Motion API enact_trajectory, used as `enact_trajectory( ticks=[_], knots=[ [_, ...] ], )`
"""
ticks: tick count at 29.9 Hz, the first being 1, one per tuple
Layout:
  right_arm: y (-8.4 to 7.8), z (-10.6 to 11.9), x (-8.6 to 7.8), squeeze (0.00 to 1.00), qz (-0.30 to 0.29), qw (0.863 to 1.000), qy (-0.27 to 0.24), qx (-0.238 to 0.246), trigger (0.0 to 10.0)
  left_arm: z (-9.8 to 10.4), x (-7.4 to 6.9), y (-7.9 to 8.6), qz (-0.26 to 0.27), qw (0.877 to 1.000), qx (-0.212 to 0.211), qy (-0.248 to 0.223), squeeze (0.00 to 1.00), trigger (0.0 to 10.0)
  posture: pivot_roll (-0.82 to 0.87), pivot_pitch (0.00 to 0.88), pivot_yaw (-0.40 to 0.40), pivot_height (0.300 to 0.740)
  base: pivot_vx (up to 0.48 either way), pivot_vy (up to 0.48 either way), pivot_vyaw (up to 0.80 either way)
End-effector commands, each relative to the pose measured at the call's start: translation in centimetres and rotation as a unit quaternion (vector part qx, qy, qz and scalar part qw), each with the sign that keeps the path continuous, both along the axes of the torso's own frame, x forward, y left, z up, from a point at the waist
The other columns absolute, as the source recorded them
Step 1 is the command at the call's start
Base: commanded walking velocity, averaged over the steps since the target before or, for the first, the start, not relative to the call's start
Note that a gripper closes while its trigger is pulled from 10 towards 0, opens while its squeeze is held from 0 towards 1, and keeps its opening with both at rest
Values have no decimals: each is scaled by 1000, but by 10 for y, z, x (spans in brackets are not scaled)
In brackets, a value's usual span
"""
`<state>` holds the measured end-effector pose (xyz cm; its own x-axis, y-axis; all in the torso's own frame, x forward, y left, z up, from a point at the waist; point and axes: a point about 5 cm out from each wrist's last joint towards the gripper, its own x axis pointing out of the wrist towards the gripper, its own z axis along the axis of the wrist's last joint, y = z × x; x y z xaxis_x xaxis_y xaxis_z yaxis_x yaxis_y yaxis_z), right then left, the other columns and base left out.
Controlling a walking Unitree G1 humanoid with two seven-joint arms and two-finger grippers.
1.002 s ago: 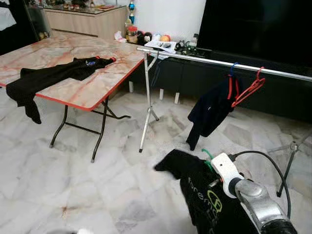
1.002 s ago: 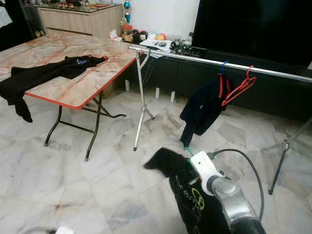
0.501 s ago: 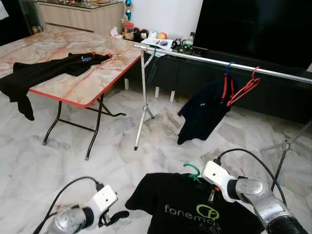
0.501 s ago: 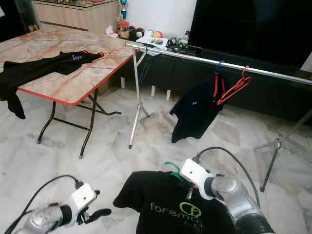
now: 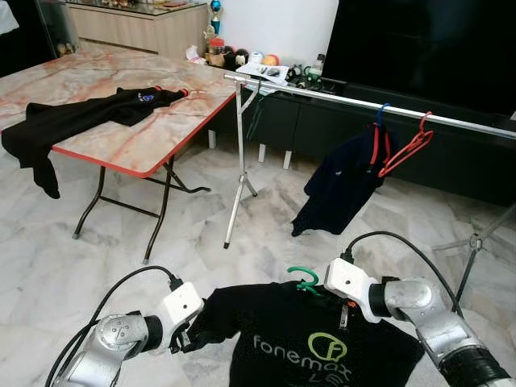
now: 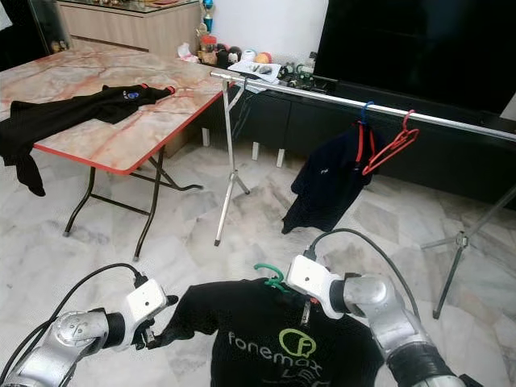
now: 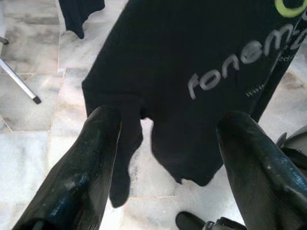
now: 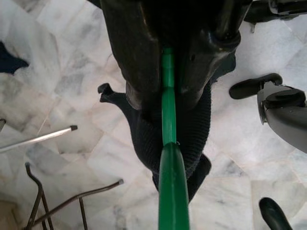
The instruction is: Hang hanger
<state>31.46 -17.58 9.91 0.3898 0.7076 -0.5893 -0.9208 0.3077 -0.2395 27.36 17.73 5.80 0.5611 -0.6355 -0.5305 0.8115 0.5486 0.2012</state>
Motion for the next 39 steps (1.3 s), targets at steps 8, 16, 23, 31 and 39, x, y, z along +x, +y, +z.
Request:
enact_trajectory(
  ticks=[8, 16, 23, 31, 39],
  knots=[
    [-4, 39, -7, 0, 63, 996, -39, 42, 10000, -7, 7, 8, 45, 999, 16, 4, 0, 10000, 128, 26, -74, 740, 0, 0, 0],
    [-9, 45, -15, 0, 73, 996, -38, 39, 10000, -6, 15, 14, 87, 996, 10, -19, 0, 10000, 117, 41, -66, 740, 0, 0, 0],
    [-9, 46, -17, 0, 69, 996, -38, 41, 10000, -8, 15, 14, 88, 996, 5, -15, 0, 7020, 115, 44, -60, 740, 0, 0, 0],
    [-6, 48, -15, 0, 61, 996, -46, 45, 10000, -12, 13, 12, 79, 997, 3, -6, 0, 0, 117, 39, -61, 740, 0, 0, 0],
    [-5, 48, -15, 0, 58, 996, -49, 48, 10000, -14, 13, 9, 76, 997, -3, -3, 0, 0, 116, 26, -61, 740, 0, 0, 0]
  ],
)
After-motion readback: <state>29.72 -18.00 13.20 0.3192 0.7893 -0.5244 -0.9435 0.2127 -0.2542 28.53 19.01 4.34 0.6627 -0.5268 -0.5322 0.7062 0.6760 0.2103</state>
